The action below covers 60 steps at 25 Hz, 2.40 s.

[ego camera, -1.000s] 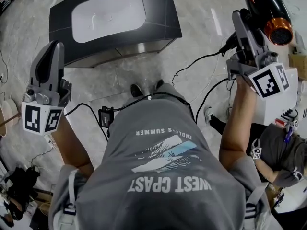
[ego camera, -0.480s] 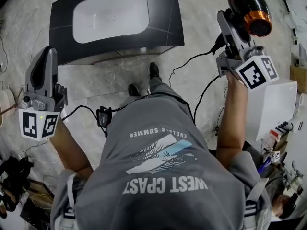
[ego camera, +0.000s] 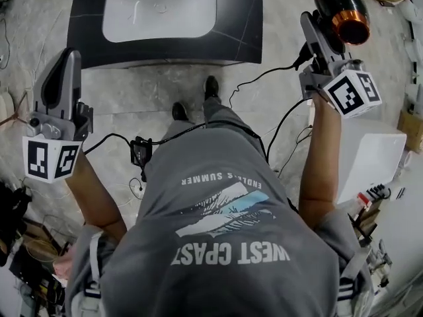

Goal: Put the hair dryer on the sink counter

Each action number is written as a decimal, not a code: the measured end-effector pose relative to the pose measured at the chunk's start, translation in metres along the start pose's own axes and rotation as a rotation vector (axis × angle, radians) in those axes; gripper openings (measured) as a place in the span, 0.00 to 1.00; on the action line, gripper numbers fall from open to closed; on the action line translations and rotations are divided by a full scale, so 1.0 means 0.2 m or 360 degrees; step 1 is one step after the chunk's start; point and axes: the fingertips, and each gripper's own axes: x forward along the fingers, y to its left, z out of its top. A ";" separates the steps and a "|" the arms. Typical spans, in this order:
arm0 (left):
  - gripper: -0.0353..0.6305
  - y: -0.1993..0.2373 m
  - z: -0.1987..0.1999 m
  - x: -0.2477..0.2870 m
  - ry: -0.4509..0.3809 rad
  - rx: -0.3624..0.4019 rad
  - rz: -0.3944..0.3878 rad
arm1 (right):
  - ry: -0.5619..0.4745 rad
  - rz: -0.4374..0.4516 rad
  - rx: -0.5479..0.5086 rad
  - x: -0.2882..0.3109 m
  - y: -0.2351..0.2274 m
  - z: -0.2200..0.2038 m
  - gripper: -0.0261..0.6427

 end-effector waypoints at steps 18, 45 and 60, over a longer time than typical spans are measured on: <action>0.09 0.09 -0.25 0.03 0.0108 -0.0124 0.0147 | 0.0316 0.0042 -0.0113 0.53 -0.21 -0.52 0.30; 0.09 0.06 -0.47 0.09 0.0304 -0.0229 0.0240 | 0.0595 -0.0108 -0.0283 0.85 -0.48 -1.06 0.30; 0.09 0.05 -0.52 0.09 0.0349 -0.0268 0.0276 | 0.0755 -0.0173 -0.0396 0.93 -0.56 -1.30 0.30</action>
